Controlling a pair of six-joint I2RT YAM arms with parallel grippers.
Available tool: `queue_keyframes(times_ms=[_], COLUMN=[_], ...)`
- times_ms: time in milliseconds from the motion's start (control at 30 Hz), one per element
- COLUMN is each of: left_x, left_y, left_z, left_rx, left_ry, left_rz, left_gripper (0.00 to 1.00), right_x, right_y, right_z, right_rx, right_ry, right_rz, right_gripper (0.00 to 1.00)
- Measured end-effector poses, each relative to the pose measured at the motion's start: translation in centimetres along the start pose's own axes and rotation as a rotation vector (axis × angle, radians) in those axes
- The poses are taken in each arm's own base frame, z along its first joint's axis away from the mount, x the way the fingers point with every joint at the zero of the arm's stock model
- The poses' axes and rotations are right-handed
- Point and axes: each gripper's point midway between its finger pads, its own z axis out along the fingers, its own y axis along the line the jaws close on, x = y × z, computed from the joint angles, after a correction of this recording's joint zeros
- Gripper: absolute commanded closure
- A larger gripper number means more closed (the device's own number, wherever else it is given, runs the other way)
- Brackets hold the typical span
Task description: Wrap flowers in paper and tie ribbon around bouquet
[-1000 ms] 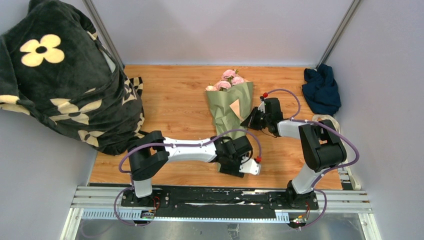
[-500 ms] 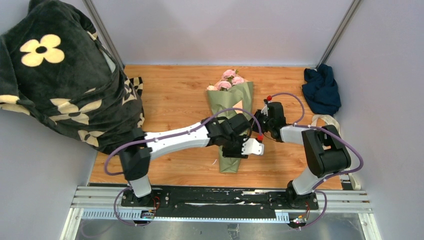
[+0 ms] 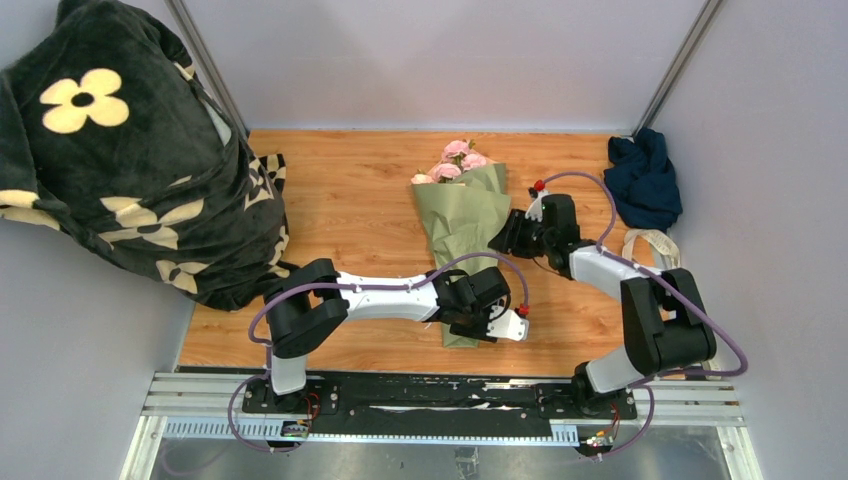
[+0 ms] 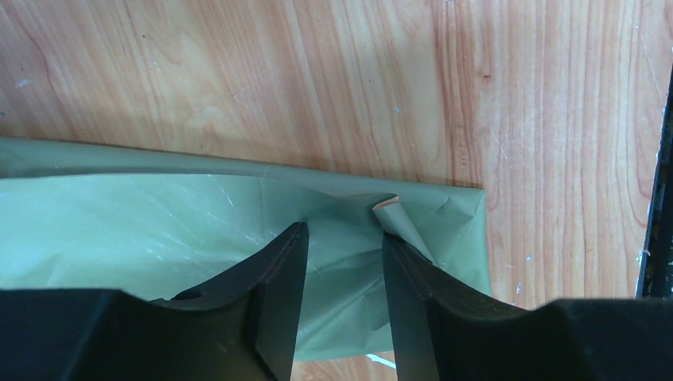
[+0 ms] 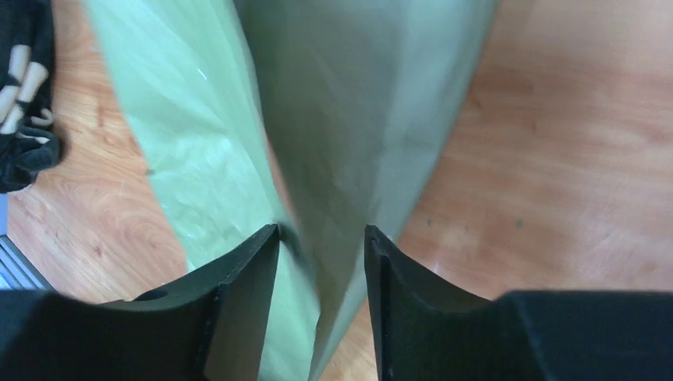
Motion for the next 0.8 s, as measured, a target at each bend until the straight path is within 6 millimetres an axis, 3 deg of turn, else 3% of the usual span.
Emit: queue_keyframes(times_ms=[167, 233, 333, 433, 567, 600, 667, 700, 800], left_x=[0.0, 0.0, 0.0, 0.0, -0.1, -0.1, -0.1, -0.1, -0.1], left_y=[0.0, 0.0, 0.0, 0.0, 0.0, 0.0, 0.1, 0.1, 0.0], left_z=[0.0, 0.0, 0.0, 0.1, 0.1, 0.1, 0.1, 0.1, 0.1], left_rx=[0.003, 0.003, 0.004, 0.005, 0.007, 0.007, 0.009, 0.009, 0.011], left_ry=[-0.002, -0.001, 0.000, 0.001, 0.004, 0.004, 0.007, 0.008, 0.009], left_rz=[0.011, 0.013, 0.014, 0.014, 0.014, 0.014, 0.014, 0.014, 0.013], left_gripper=[0.50, 0.51, 0.50, 0.50, 0.49, 0.49, 0.48, 0.48, 0.47], right_x=[-5.6, -7.2, -8.3, -8.1, -6.2, -5.8, -4.9, -4.7, -4.9], right_y=[3.0, 3.6, 3.2, 1.1, 0.1, 0.3, 0.9, 1.1, 1.0], right_z=[-1.5, -1.6, -1.0, 0.2, 2.2, 2.5, 3.2, 3.3, 3.5], right_rx=[-0.055, -0.059, -0.041, -0.004, -0.067, -0.097, -0.165, -0.182, -0.193], right_ry=[-0.079, -0.100, -0.093, -0.059, 0.032, 0.052, 0.085, 0.092, 0.089], right_rz=[-0.157, -0.190, -0.192, -0.153, -0.106, -0.098, -0.078, -0.077, -0.064], right_gripper=[0.29, 0.27, 0.27, 0.27, 0.43, 0.54, 0.89, 0.99, 1.00])
